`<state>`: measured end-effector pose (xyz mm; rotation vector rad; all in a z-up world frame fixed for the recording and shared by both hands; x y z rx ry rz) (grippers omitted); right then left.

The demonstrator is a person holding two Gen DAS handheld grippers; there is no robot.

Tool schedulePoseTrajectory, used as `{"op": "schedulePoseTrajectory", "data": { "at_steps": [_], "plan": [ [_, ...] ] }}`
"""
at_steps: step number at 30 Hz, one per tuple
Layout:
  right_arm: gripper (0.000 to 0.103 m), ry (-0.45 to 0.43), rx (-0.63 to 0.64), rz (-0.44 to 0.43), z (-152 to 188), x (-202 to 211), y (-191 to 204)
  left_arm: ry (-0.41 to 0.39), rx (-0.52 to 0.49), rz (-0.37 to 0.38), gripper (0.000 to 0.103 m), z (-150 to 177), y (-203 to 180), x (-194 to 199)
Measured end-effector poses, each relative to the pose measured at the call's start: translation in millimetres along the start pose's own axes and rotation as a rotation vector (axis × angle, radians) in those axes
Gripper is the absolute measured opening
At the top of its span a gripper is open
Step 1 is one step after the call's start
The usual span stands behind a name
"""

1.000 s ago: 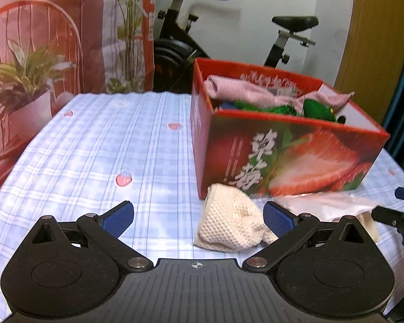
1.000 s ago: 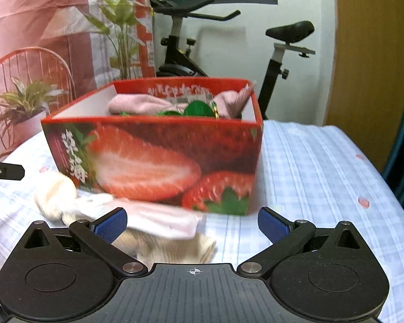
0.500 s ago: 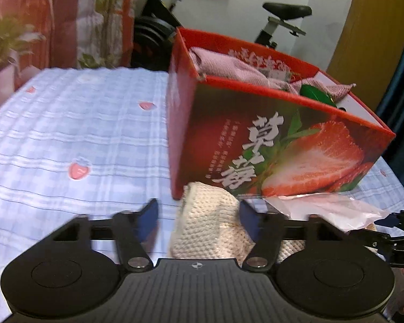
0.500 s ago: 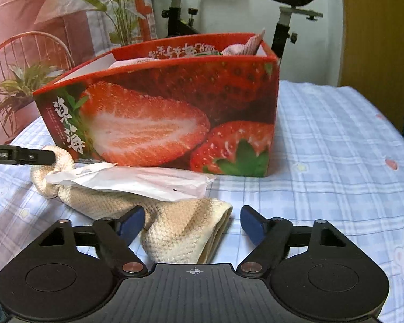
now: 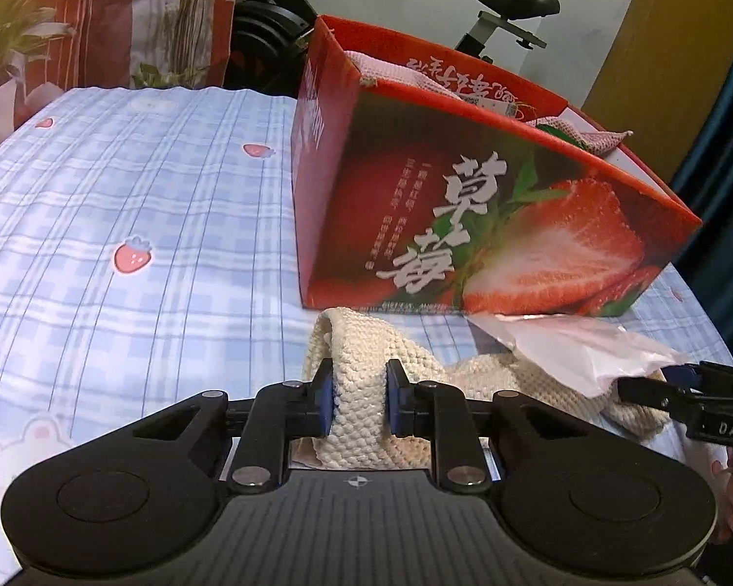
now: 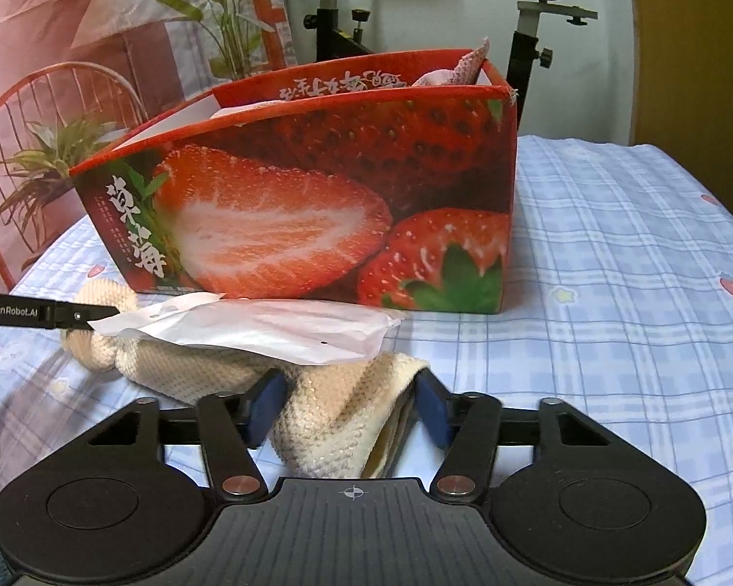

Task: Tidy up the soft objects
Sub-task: 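Close both tools on the cream knit cloth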

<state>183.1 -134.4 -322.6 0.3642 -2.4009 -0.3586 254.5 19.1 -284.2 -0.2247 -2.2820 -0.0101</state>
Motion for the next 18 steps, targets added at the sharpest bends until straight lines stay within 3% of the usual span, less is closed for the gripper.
{"op": "schedulePoseTrajectory", "data": {
  "at_steps": [5,18],
  "plan": [
    [0.041,0.008,0.002,-0.013,1,1,4,0.015,0.018,0.003,0.022,8,2,7],
    [0.040,0.034,-0.001,-0.035,8,6,13,0.042,0.069,-0.011,0.026,24,10,19]
  ]
}}
Point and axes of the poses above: each gripper's, at about its wrist camera, not at the fingertips, and x roughly against the way its jaws point, y to its left, z to its underside, the point moved 5 cm from there along -x, roughly the way its jaws point, and after that the axes turned 14 degrees about -z, right-handed, at the moved point
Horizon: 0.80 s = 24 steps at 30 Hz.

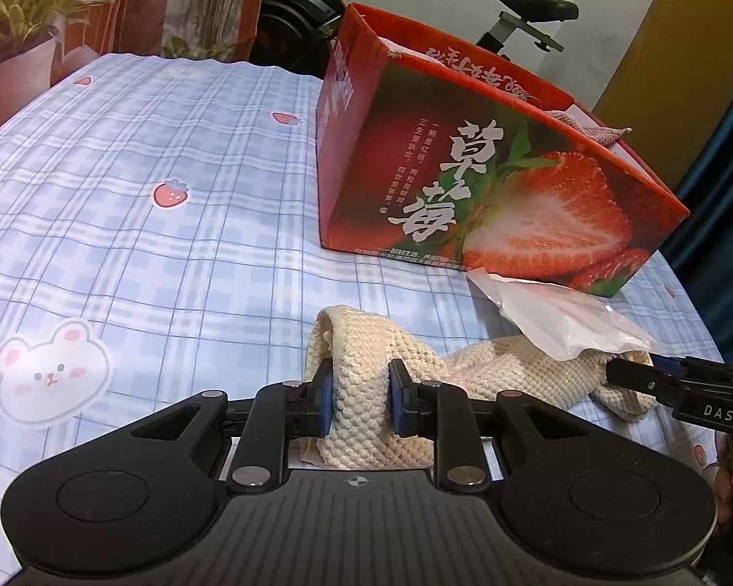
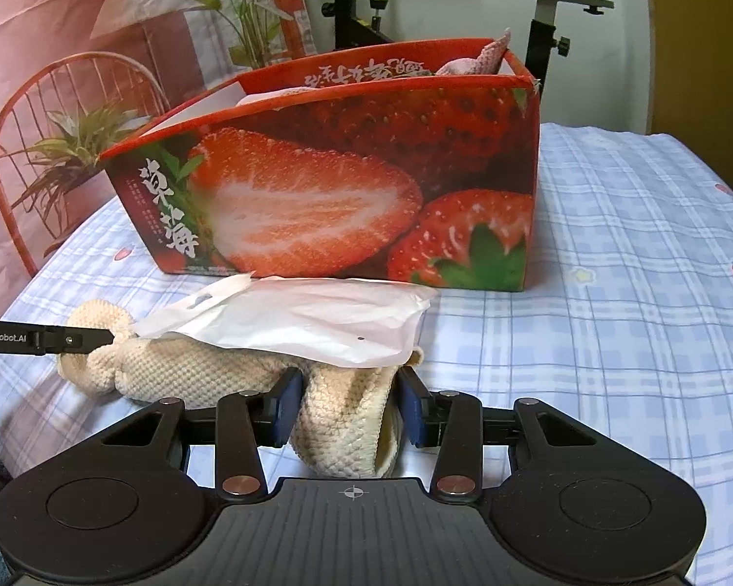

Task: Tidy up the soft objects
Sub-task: 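Close both tools on the cream knit cloth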

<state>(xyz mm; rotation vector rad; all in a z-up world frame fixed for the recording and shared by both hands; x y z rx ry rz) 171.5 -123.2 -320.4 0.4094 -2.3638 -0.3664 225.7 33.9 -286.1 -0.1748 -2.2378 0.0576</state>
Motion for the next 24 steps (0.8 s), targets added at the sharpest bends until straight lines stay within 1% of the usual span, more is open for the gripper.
{"op": "schedulePoseTrajectory", "data": {
  "at_steps": [5,12,15,17,20,24],
  "plan": [
    [0.043,0.001,-0.004,0.006,0.4,-0.9,-1.3,-0.013,-0.009,-0.006,0.026,-0.4,-2.4,-0.6],
    [0.042,0.000,-0.026,-0.009,1.4,-2.1,-4.8,-0.023,-0.007,0.000,0.026,0.4,-2.0,0.2],
    [0.039,0.002,-0.035,-0.019,1.6,-1.9,-4.1,-0.029,-0.010,-0.004,0.027,0.2,-3.4,0.0],
    [0.034,0.003,-0.035,-0.025,1.4,-1.5,-2.6,-0.031,-0.013,-0.005,0.028,-0.4,-3.7,-0.6],
    [0.030,0.003,-0.033,-0.030,0.9,-0.9,-0.7,-0.028,-0.009,0.001,0.028,-2.0,-2.9,-1.7],
    [0.029,0.002,-0.031,-0.029,0.8,-0.3,0.1,-0.029,-0.002,0.005,0.029,-2.4,-2.9,-2.2]
  ]
}}
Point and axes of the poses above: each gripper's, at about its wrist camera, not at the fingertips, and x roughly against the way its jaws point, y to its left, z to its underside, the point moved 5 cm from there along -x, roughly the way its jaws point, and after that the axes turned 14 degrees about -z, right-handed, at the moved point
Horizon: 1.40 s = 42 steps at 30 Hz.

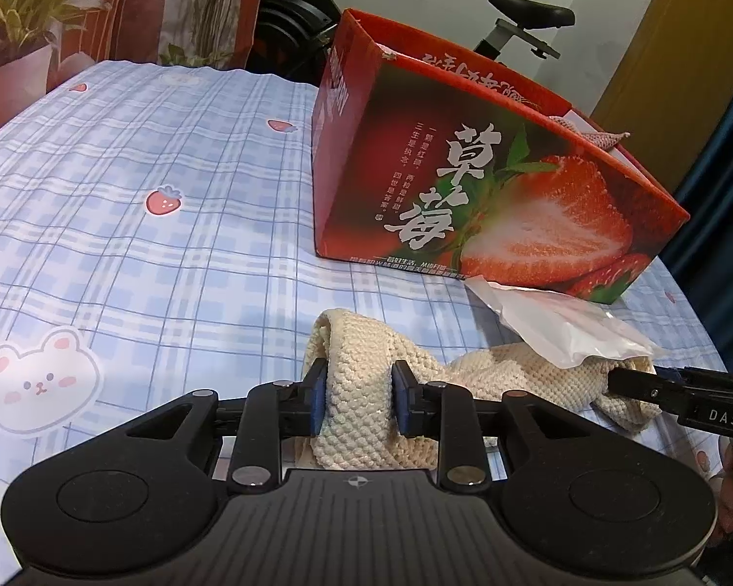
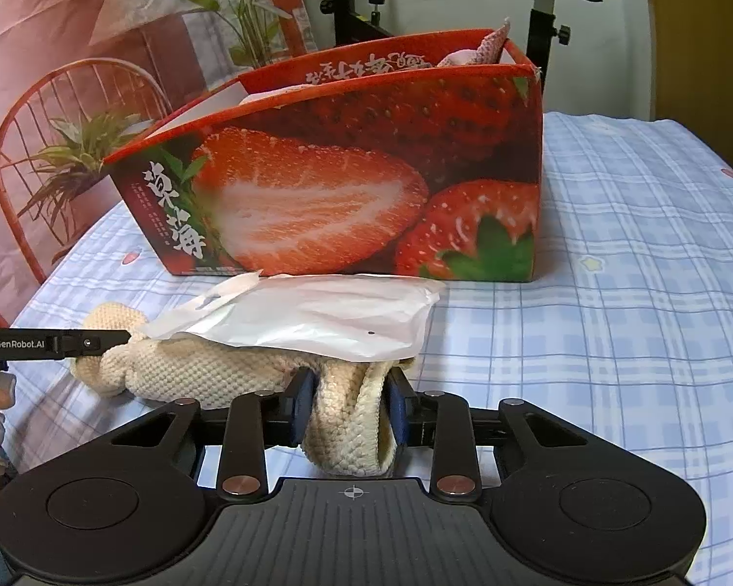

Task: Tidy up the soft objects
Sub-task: 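Lift the cream cloth with both tools and carry it over the box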

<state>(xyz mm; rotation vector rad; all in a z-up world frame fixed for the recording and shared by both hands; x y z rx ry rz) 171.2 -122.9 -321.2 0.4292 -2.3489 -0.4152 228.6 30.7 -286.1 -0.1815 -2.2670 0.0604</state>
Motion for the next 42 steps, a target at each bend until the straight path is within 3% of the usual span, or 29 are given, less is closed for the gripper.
{"op": "schedulePoseTrajectory", "data": {
  "at_steps": [23,25,29,42],
  "plan": [
    [0.037,-0.001,-0.015,0.015,2,3,-4,-0.028,-0.004,0.014,0.031,2,0,1],
    [0.036,-0.001,-0.021,0.013,2,3,-5,-0.027,-0.005,0.013,0.030,2,-1,2],
    [0.024,0.001,-0.012,-0.012,0,5,-1,-0.028,0.007,0.025,0.016,-1,1,5],
    [0.021,-0.191,0.084,-0.093,-58,58,30,-0.284,0.049,0.067,0.014,-54,-1,81]
  ]
}}
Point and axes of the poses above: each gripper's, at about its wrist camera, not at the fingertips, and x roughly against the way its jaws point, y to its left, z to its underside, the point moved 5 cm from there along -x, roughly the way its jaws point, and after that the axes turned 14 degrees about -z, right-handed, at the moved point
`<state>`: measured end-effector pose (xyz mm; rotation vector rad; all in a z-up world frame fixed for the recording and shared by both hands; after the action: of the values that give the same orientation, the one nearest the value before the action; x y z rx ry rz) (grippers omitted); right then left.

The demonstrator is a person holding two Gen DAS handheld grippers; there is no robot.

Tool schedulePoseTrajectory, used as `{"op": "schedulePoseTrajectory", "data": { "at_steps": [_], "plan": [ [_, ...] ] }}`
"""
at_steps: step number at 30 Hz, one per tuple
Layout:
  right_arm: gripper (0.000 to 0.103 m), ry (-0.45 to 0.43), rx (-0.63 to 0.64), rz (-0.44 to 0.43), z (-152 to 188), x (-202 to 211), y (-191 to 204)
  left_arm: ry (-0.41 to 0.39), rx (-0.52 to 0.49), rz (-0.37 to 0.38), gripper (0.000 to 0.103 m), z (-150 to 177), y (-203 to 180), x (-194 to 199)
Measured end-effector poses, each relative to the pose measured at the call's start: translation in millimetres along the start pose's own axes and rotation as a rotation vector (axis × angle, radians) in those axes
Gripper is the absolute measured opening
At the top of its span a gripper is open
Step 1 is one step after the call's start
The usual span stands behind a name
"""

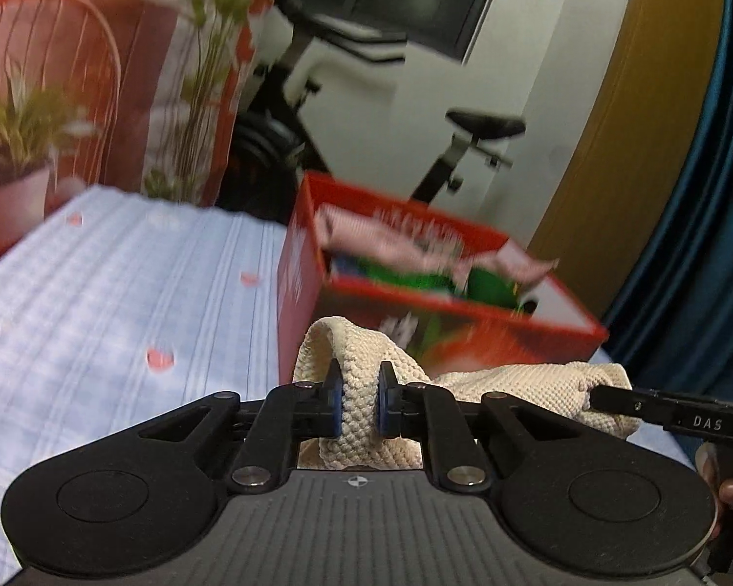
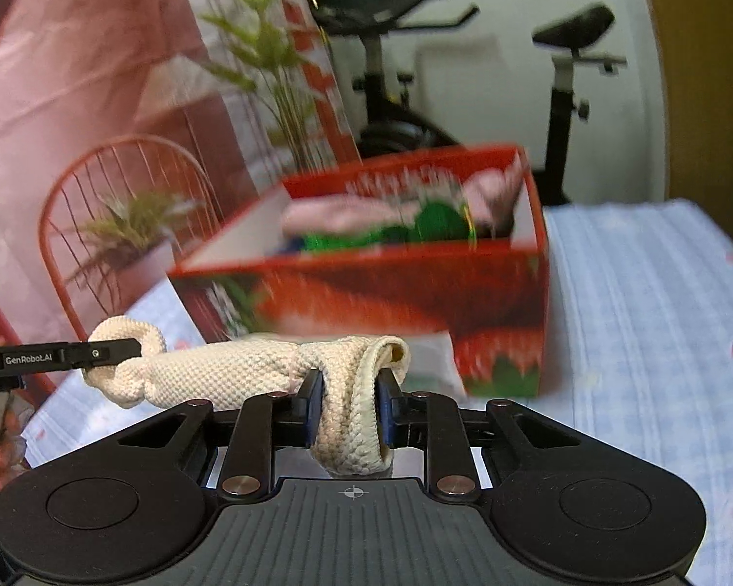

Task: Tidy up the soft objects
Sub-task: 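Lift the cream cloth with both tools and carry it over the box, then lower the cream cloth into the box and open both tools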

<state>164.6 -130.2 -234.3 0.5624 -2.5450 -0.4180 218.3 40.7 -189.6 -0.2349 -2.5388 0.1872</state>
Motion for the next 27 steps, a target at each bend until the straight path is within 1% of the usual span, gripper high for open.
{"op": "schedulePoseTrajectory", "data": {
  "at_steps": [3,7,9,11,14,17,19,21,25,27],
  "plan": [
    [0.021,-0.036,0.025,-0.009,-17,6,5,-0.041,-0.008,0.005,0.014,-18,-7,8],
    [0.021,-0.071,0.061,-0.007,-42,10,9,-0.079,-0.023,0.010,0.014,-42,-19,6],
    [0.021,-0.077,0.085,0.003,-56,10,8,-0.091,-0.040,0.012,0.014,-53,-26,2],
    [0.021,-0.077,0.119,0.023,-68,7,5,-0.101,-0.078,0.007,0.014,-66,-36,-8],
    [0.021,-0.062,0.152,0.056,-86,-2,-4,-0.082,-0.126,0.002,0.014,-78,-46,-28],
    [0.021,-0.025,0.182,0.096,-100,-16,-16,-0.045,-0.166,-0.006,0.014,-85,-53,-50],
    [0.021,0.014,0.218,0.124,-107,-27,-22,-0.013,-0.195,-0.018,0.014,-88,-60,-67],
    [0.021,0.059,0.256,0.144,-110,-40,-26,0.016,-0.222,-0.012,0.014,-89,-65,-80],
    [0.021,0.168,0.319,0.156,-109,-65,-28,0.090,-0.300,0.005,0.014,-81,-77,-102],
    [0.021,0.227,0.334,0.147,-105,-77,-27,0.128,-0.311,0.010,0.014,-74,-77,-111]
  ]
}}
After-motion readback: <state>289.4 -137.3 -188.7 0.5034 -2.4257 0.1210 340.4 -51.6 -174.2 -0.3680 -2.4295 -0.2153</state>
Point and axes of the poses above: each gripper's, at about its wrist camera, not at the fingertips, and x roughly against the way its jaws point, y to its left, z to its underside, the point moved 5 cm from there along -x, roughly the way its jaws point, and after that the axes turned 14 degrees about -z, right-handed, at the moved point
